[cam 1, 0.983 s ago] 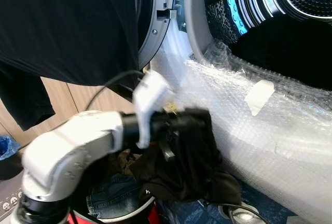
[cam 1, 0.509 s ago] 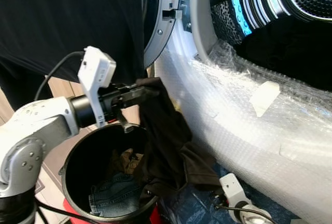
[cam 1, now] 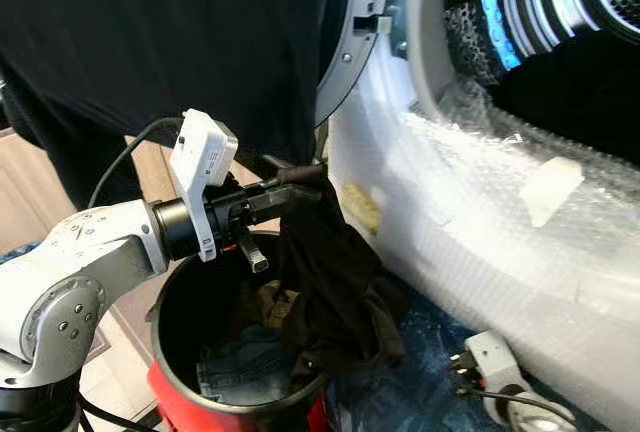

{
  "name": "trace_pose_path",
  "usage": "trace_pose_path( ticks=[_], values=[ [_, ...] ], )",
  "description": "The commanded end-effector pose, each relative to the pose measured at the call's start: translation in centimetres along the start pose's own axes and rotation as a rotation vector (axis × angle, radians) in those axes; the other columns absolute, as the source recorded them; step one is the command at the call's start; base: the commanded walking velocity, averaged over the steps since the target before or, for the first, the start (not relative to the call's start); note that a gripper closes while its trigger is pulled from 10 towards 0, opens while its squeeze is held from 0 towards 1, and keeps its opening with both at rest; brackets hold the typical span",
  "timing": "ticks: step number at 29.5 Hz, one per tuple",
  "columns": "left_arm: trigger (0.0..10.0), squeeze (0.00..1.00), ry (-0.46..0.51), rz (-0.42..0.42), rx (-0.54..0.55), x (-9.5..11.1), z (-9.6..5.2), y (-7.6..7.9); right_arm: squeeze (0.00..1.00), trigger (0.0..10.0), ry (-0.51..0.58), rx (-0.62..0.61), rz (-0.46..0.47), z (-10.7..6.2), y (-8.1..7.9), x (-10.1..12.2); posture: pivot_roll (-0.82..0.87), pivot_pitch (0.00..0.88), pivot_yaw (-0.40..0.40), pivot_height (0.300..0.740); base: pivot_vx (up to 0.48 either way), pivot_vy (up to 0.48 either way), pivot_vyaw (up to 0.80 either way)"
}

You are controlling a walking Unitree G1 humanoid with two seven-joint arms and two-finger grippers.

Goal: Clothes washing

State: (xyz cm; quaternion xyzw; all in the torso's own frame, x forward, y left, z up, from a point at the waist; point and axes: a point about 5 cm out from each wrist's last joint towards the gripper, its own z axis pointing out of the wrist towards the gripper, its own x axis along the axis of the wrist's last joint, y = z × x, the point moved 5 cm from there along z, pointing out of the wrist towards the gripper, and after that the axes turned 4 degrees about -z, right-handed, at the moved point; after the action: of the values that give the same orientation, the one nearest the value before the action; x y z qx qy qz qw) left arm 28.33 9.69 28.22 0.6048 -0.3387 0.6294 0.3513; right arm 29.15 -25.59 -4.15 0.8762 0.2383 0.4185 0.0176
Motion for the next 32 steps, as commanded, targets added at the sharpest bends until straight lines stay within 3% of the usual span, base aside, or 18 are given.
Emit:
trace_pose_path(
  ticks=[1,6,10,15,19,25,26,28,29,30,32],
  values=[
    [0.0,0.0,0.008,0.007,-0.006,0.2,0.1,0.0,0.0,10.0,0.064,-0.02,-0.022,-1.3,2.9,1.3,0.26,0.0,-0.035,0.74,0.0,0.0,0.0],
    [0.0,0.0,0.002,-0.005,-0.016,-0.3,0.3,0.1,0.0,10.0,-0.042,0.485,-0.191,-2.9,-4.4,-3.2,0.24,0.0,-0.04,0.74,0.0,0.0,0.0],
    [0.0,0.0,0.003,-0.016,-0.022,-0.5,0.6,0.2,0.0,10.0,0.003,0.738,-0.204,-4.2,-8.6,-3.6,0.23,0.0,-0.039,0.74,0.0,0.0,0.0],
    [0.0,0.0,-0.003,-0.02,-0.041,-0.7,0.7,0.4,0.0,10.0,0.138,0.817,-0.189,-5.2,-9.4,-1.4,0.22,0.003,-0.039,0.74,0.0,0.0,0.0],
    [0.0,0.0,-0.008,-0.021,-0.053,-0.8,0.9,0.6,0.0,10.0,0.353,0.827,-0.135,-7.1,-8.0,2.9,0.22,0.012,-0.036,0.74,0.0,0.0,0.0],
    [0.0,0.0,-0.017,-0.019,-0.059,-1.0,1.0,0.6,0.0,10.0,0.569,0.787,-0.148,-10.6,-5.6,7.9,0.2,0.011,-0.04,0.74,0.0,0.0,0.0],
    [0.0,0.0,-0.017,-0.019,-0.059,-1.0,1.0,0.6,0.38,10.0,0.586,0.782,-0.151,-11.0,-5.3,8.3,0.2,0.012,-0.04,0.74,0.0,0.0,0.0],
    [0.0,0.0,-0.019,-0.015,-0.06,-1.0,1.1,0.6,0.38,10.0,0.626,0.755,-0.13,-11.4,-4.5,9.3,0.2,0.011,-0.037,0.74,0.0,0.0,0.0],
    [0.0,0.0,-0.02,-0.012,-0.061,-1.1,1.2,0.6,1.0,10.0,0.662,0.744,-0.13,-11.9,-4.1,10.1,0.2,0.009,-0.035,0.74,0.0,0.0,0.0],
    [0.0,0.0,-0.023,-0.014,-0.072,-1.2,1.4,0.7,1.0,10.0,0.722,0.74,-0.132,-12.9,-3.6,11.6,0.19,0.007,-0.035,0.74,0.0,0.0,0.0],
    [0.0,0.0,-0.024,-0.016,-0.087,-1.2,1.7,0.9,1.0,10.0,0.736,0.744,-0.145,-13.5,-3.6,12.4,0.19,0.001,-0.039,0.74,0.0,0.0,0.0]
  ],
)
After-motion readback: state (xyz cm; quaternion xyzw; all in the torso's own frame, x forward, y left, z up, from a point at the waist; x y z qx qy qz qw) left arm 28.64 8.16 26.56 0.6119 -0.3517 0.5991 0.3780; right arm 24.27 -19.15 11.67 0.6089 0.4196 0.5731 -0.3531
